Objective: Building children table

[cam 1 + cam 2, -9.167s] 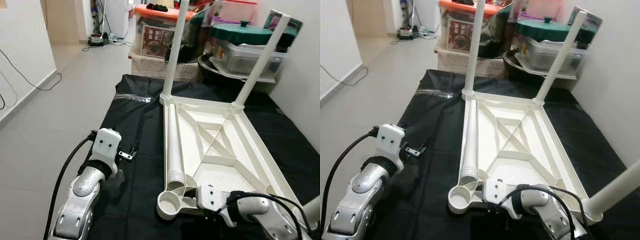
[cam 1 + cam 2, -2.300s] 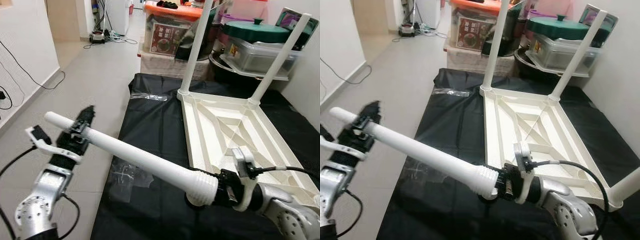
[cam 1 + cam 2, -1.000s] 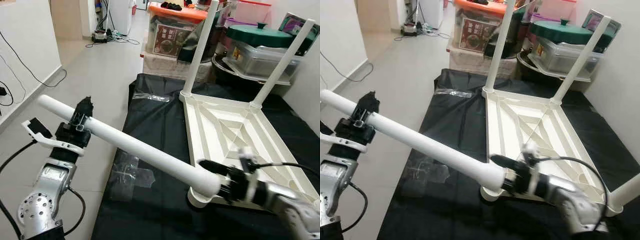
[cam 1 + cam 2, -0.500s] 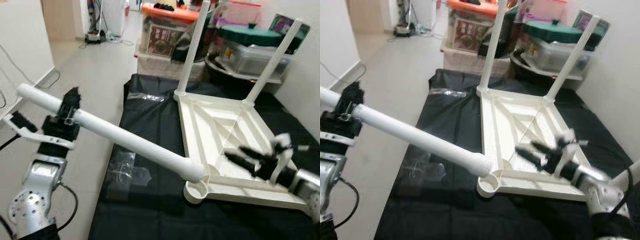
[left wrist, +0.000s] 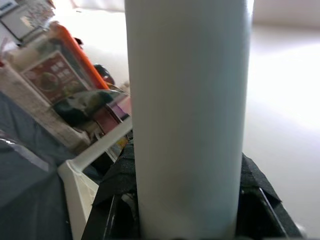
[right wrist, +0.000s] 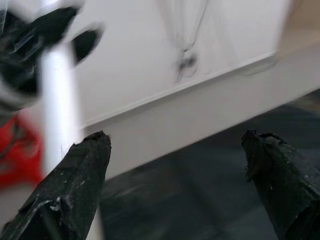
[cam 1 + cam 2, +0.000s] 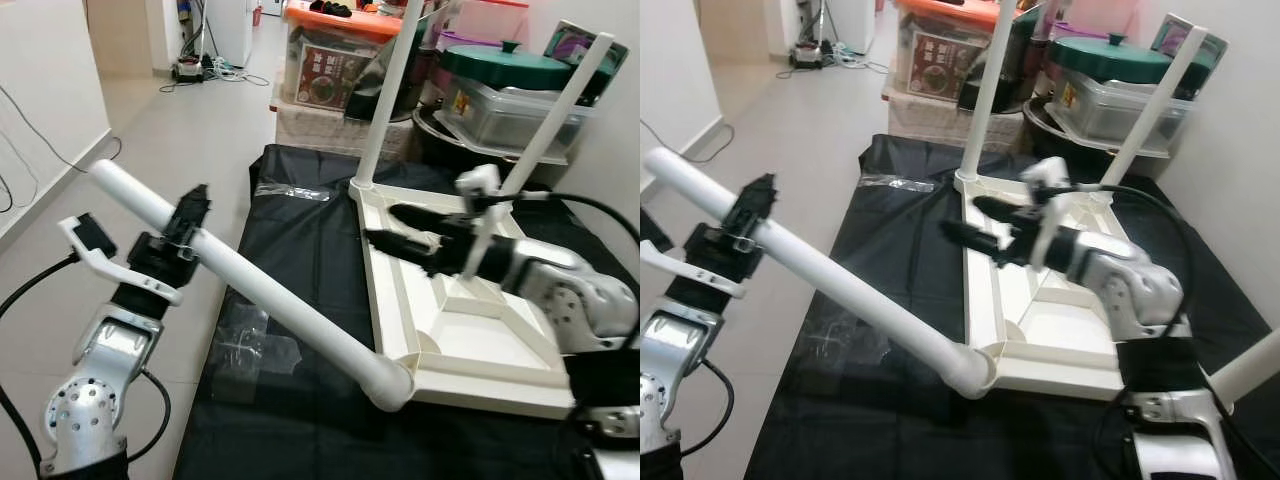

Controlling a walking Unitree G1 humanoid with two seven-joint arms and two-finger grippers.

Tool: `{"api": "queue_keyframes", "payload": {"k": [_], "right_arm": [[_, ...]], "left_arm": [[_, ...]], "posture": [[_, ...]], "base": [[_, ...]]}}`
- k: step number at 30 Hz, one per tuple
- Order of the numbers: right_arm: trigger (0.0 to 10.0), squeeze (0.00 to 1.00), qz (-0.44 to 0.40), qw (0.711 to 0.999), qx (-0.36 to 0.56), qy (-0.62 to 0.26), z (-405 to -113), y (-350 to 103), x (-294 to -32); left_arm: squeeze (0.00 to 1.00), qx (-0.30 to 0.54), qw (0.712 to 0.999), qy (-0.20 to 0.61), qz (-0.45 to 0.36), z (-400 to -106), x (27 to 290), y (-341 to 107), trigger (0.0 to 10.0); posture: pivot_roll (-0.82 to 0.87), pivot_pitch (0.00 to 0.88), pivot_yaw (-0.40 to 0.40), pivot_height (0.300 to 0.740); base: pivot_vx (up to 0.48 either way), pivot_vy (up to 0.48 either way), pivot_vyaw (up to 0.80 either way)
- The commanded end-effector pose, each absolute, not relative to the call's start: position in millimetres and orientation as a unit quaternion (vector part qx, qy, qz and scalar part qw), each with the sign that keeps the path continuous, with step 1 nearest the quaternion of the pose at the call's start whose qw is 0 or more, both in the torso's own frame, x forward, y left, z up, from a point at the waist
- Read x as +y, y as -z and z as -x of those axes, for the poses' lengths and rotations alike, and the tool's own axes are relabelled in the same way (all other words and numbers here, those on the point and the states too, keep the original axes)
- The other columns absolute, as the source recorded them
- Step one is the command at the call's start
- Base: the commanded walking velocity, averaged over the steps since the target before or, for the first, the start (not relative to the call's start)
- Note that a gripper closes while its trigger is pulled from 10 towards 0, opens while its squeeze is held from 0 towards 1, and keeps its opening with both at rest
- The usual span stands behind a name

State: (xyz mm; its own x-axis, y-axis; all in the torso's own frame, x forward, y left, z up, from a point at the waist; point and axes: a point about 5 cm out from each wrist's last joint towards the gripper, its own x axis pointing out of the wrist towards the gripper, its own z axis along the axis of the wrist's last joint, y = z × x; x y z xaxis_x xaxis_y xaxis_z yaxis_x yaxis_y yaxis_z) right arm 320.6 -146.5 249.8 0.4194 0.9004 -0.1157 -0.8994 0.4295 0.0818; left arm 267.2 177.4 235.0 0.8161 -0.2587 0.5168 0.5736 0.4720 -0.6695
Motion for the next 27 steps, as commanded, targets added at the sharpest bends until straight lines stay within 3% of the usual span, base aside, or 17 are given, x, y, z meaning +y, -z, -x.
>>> {"api": "queue_keyframes", "payload": {"k": [1,3,13,20,26,27], "right_arm": [[10.0,0.00,-0.001,0.825,0.094,-0.558,-316,-245,-137],[10.0,0.00,0.013,0.784,0.146,-0.604,-303,-233,-114],[10.0,0.00,0.027,0.732,0.213,-0.647,-289,-223,-93],[10.0,0.00,0.089,0.714,0.280,-0.635,-283,-197,-71],[10.0,0.00,0.114,0.716,0.293,-0.624,-285,-185,-65],[10.0,0.00,0.146,0.730,0.299,-0.597,-292,-171,-64]], "left_arm": [[0.00,-0.171,0.845,0.255,0.439,-265,172,-235,0.0],[0.00,-0.168,0.847,0.261,0.430,-264,168,-235,0.0],[0.00,-0.157,0.856,0.272,0.411,-265,158,-230,0.0],[0.00,-0.151,0.857,0.277,0.408,-267,152,-229,0.0],[0.00,-0.151,0.857,0.277,0.407,-267,151,-228,0.0],[0.00,-0.151,0.857,0.277,0.407,-268,150,-227,0.0]], "posture": [[0.05,0.000,-0.153,0.740],[0.05,0.000,-0.153,0.740],[0.05,0.000,-0.158,0.740],[0.05,0.000,-0.155,0.740],[0.05,0.000,-0.158,0.740],[0.06,0.000,-0.165,0.740]], "base": [[0.000,0.000,0.00],[0.000,0.000,0.00],[0.000,0.000,0.00],[0.000,0.000,0.00],[0.000,0.000,0.00],[0.000,0.000,0.00]]}}
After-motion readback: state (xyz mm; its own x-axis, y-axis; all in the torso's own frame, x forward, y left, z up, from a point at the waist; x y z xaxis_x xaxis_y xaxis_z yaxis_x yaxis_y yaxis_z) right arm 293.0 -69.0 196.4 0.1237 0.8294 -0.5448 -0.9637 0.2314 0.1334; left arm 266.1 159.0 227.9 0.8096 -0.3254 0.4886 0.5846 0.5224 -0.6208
